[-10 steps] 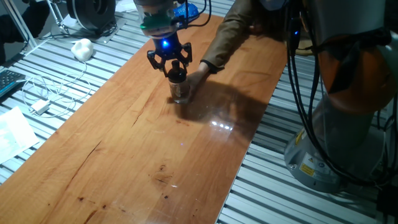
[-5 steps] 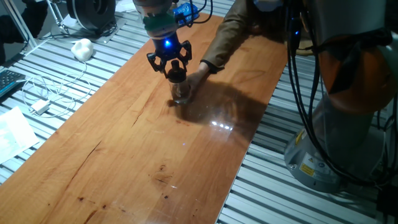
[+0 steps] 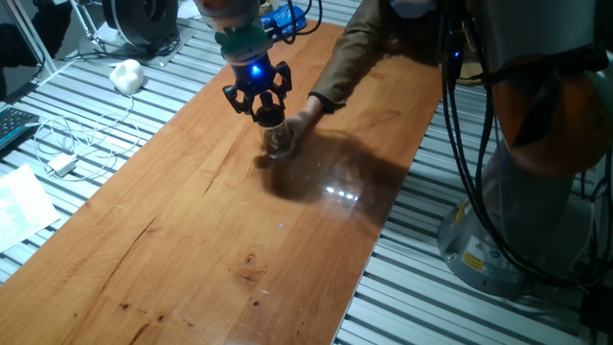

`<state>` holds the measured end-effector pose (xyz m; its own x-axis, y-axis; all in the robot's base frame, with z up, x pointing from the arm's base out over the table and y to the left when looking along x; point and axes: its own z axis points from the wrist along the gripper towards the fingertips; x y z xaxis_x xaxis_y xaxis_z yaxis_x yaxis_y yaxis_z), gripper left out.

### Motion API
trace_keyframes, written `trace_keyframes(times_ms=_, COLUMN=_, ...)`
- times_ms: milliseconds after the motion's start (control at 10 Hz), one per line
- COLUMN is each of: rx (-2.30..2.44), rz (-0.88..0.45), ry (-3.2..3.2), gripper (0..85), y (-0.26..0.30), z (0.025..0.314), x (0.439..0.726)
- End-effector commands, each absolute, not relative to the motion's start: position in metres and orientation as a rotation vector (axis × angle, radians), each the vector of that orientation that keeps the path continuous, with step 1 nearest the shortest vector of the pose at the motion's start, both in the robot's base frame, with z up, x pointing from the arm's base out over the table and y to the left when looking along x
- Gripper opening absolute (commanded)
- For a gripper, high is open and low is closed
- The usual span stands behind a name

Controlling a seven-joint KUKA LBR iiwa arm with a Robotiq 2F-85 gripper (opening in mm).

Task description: Unscrew the lid from the jar

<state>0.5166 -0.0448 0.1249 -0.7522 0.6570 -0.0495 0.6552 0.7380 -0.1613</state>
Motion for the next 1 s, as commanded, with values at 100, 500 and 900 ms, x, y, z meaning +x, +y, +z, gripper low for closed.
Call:
trace_keyframes(times_ms=100, rx=-1.144, rz=0.263, ry=-2.904, gripper=51.0, y=-0.04, z=0.126, x=0.516)
trace_keyframes(times_ms=500, rx=-1.259, rz=0.238, ry=-2.853, gripper=85.0, y=-0.034, z=0.125, x=0.515)
trace_keyframes(times_ms=900, rx=-1.313, rz=0.234, ry=-2.825, gripper=85.0, y=-0.031, z=0.125, x=0.518)
